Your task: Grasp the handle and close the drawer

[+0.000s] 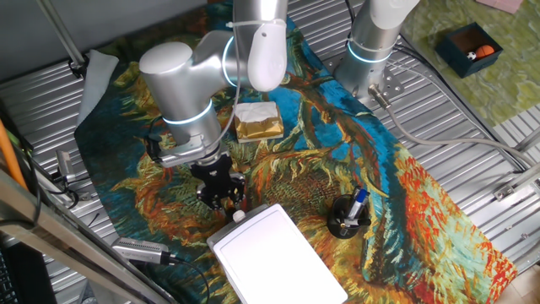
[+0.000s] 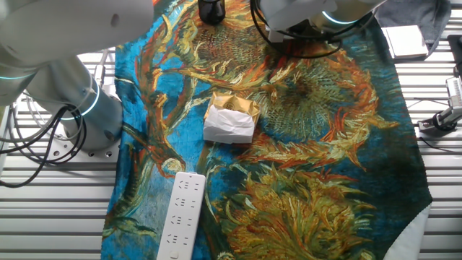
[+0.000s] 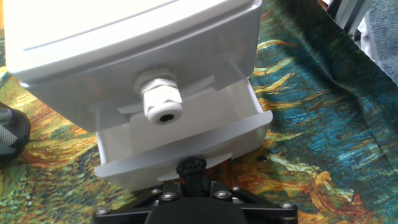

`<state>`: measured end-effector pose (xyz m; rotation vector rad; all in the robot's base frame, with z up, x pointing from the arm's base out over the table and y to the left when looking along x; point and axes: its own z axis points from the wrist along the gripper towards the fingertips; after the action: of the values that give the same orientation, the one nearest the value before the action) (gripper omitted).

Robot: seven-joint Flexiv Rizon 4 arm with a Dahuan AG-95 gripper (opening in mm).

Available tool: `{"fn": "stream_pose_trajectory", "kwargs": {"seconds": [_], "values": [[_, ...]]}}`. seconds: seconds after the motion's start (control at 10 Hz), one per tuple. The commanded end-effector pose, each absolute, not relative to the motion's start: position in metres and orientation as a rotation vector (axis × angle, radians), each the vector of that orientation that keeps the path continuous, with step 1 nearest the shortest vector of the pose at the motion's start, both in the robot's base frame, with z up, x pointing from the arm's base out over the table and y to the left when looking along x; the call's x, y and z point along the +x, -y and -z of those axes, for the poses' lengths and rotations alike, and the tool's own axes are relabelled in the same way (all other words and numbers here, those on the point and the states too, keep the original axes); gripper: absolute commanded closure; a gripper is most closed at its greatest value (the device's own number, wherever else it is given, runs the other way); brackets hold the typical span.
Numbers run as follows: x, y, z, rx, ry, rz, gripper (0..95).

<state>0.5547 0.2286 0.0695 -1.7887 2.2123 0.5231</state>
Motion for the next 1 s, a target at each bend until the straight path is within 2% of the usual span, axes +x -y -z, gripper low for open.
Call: {"fn": "stream_pose_trajectory", "kwargs": {"seconds": [0.1, 1.0], "values": [[0.5549, -0.2298, -0.0694, -1.789, -2.214, -0.520, 95.0], [0.5540, -0.2377, -0.0689, -1.804, -2.195, -0.519, 95.0]]}}
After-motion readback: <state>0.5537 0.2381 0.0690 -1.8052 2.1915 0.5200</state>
